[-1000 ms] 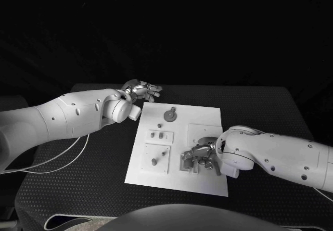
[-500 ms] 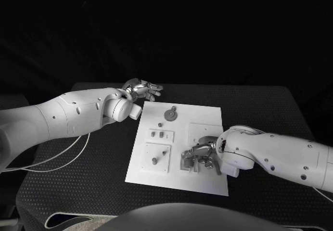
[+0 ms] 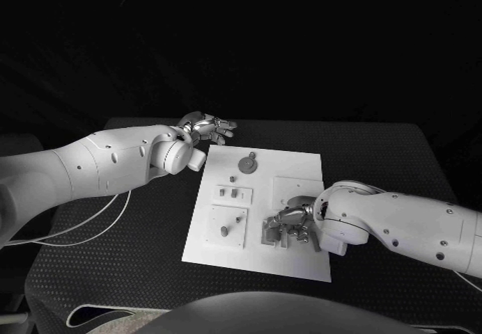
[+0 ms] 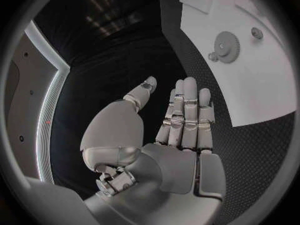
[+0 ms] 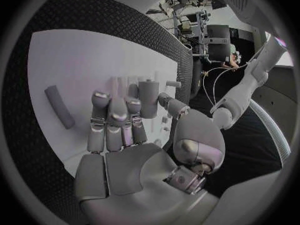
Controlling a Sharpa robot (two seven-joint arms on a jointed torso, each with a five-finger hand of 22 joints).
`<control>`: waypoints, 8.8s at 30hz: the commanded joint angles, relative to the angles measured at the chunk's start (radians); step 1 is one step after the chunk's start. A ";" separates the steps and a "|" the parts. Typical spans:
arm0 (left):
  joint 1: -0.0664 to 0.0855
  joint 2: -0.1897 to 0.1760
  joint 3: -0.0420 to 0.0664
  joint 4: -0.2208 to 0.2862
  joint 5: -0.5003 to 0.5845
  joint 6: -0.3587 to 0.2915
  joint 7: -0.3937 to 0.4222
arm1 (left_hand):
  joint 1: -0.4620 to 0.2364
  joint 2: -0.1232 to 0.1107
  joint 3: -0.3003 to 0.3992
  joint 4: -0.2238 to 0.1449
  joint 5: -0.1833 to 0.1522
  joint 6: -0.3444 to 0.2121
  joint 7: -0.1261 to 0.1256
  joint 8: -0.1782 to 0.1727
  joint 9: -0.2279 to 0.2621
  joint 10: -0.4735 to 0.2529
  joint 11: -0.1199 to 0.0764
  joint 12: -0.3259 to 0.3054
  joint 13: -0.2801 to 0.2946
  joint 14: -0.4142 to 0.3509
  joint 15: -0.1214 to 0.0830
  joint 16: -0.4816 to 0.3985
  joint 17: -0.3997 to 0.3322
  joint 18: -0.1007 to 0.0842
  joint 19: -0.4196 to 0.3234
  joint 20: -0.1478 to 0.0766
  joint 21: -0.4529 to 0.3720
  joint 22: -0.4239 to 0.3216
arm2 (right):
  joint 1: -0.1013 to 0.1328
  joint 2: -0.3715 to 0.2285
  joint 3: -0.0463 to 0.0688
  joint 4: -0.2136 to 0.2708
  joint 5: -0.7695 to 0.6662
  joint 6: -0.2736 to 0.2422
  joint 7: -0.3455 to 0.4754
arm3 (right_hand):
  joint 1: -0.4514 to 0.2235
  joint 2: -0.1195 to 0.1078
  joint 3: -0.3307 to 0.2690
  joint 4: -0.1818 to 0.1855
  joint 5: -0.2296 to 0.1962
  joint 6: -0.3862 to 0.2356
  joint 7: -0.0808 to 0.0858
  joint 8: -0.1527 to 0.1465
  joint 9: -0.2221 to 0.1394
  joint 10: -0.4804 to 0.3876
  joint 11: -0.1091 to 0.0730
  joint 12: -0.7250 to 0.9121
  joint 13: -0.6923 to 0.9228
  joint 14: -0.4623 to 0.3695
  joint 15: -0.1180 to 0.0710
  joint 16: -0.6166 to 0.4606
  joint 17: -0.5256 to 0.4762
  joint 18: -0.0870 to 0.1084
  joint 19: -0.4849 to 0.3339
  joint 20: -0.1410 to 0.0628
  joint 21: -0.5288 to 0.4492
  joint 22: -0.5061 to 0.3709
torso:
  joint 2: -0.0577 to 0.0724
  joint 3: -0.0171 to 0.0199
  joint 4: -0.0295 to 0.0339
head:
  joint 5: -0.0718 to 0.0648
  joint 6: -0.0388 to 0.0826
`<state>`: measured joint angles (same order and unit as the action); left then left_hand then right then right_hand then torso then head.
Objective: Assemble the parts on the task board
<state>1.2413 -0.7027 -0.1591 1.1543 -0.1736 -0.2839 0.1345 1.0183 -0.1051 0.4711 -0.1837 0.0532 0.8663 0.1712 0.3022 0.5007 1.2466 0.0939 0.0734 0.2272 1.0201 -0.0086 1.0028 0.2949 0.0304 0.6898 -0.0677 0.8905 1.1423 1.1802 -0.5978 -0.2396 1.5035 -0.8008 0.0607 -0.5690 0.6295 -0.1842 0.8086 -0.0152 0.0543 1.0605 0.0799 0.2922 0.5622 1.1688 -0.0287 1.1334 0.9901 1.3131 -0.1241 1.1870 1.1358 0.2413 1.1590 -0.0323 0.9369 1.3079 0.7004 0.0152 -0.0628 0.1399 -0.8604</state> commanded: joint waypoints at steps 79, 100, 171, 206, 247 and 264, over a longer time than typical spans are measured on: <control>0.001 0.001 0.000 -0.001 -0.005 0.015 0.001 | -0.004 0.002 0.000 0.006 0.000 -0.008 -0.003 0.007 -0.004 -0.004 0.002 0.001 0.002 0.000 0.003 -0.004 0.005 -0.002 -0.007 -0.036 -0.006 0.005 | -0.017 -0.012 -0.008 0.018 -0.042 0.045 0.021 | -0.046 -0.074 -0.091 -0.010 -0.005 -0.026 0.006 -0.010 0.000 -0.015 0.003 -0.014 0.012 -0.010 -0.005 -0.012 0.002 0.021 -0.013 -0.004 0.006 0.008 | 0.000 -0.0003 0.0002 | 0.009 -0.008; 0.001 0.001 0.000 -0.001 -0.006 0.012 0.002 | -0.004 0.002 -0.001 0.007 0.000 -0.008 -0.003 0.007 -0.004 -0.004 0.002 0.001 0.002 0.000 0.003 -0.004 0.006 -0.002 -0.008 -0.036 -0.007 0.006 | -0.005 -0.089 -0.006 0.065 -0.079 -0.025 0.138 | 0.025 -0.035 -0.167 -0.071 -0.003 -0.031 0.005 -0.007 0.009 -0.014 0.002 -0.014 0.020 -0.012 -0.007 -0.015 0.004 0.021 -0.017 -0.012 0.005 0.004 | -0.001 0.0006 -0.0013 | 0.004 0.001; 0.000 -0.002 -0.001 -0.001 -0.006 0.023 -0.002 | -0.005 0.003 -0.001 0.009 0.000 -0.008 -0.003 0.009 -0.006 -0.002 0.001 0.002 0.003 0.001 0.002 -0.005 0.008 -0.003 -0.008 -0.036 -0.008 0.009 | 0.000 -0.278 -0.001 0.156 -0.479 0.081 -0.022 | 0.136 -0.056 -0.093 -0.038 -0.006 -0.007 0.002 -0.008 0.014 0.011 -0.001 -0.016 0.028 0.005 -0.006 -0.022 0.007 0.021 -0.002 -0.003 0.006 -0.006 | -0.002 -0.0005 -0.0023 | -0.027 0.016; 0.000 0.000 -0.001 0.001 -0.009 0.027 -0.007 | -0.005 0.003 -0.002 0.009 0.000 -0.009 -0.003 0.010 -0.007 -0.002 0.001 0.002 0.003 0.002 0.002 -0.005 0.010 -0.003 -0.008 -0.036 -0.008 0.010 | -0.001 -0.177 0.012 0.136 -0.291 0.059 -0.013 | 0.129 -0.058 -0.092 -0.017 -0.006 -0.002 -0.001 -0.004 0.018 0.017 -0.003 -0.013 0.030 0.009 -0.009 -0.020 0.007 0.021 0.003 -0.005 0.009 -0.006 | 0.000 0.0008 -0.0001 | -0.029 0.016; 0.001 -0.003 -0.001 0.002 -0.016 0.031 -0.011 | -0.005 0.005 -0.002 0.011 0.000 -0.009 -0.003 0.011 -0.007 -0.002 0.001 0.002 0.003 0.001 0.002 -0.005 0.011 -0.003 -0.008 -0.036 -0.009 0.012 | -0.062 -0.102 0.009 0.060 -0.313 0.092 0.004 | 0.177 0.134 -0.112 -0.195 -0.006 0.043 -0.017 0.009 0.023 0.054 -0.018 -0.005 0.045 0.009 -0.012 -0.015 0.003 0.021 -0.008 0.000 0.020 -0.001 | -0.001 0.0006 -0.0025 | -0.021 0.002; 0.001 -0.005 -0.001 0.000 -0.018 0.030 -0.014 | -0.006 0.006 -0.002 0.012 0.000 -0.009 -0.003 0.012 -0.008 -0.002 0.001 0.002 0.004 0.001 0.002 -0.005 0.012 -0.003 -0.008 -0.036 -0.009 0.013 | -0.062 -0.120 0.008 0.053 -0.322 0.096 0.002 | 0.196 0.132 -0.103 -0.241 -0.006 0.047 -0.016 0.007 0.021 0.060 -0.017 -0.009 0.046 0.010 -0.008 -0.015 0.000 0.021 -0.006 0.006 0.021 -0.002 | -0.001 0.0011 -0.0028 | -0.021 0.001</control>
<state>1.2410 -0.7081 -0.1606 1.1530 -0.1856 -0.2663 0.1176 1.0183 -0.1052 0.4691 -0.1762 0.0532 0.8641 0.1690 0.3089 0.4940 1.2466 0.0939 0.0734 0.2293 1.0200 -0.0086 1.0028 0.3057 0.0304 0.6898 -0.0677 0.8865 1.1533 1.1297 -0.7102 -0.2205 1.5701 -1.0966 0.1177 -0.5330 0.8180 -0.0488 0.7039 -0.2500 0.0462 1.1001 0.0624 0.3039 0.5825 1.2205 -0.0446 1.1268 1.0347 1.3198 -0.1314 1.1678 1.1371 0.2486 1.1537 -0.0336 0.9534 1.3065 0.6993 0.0163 -0.0654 0.1185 -0.8591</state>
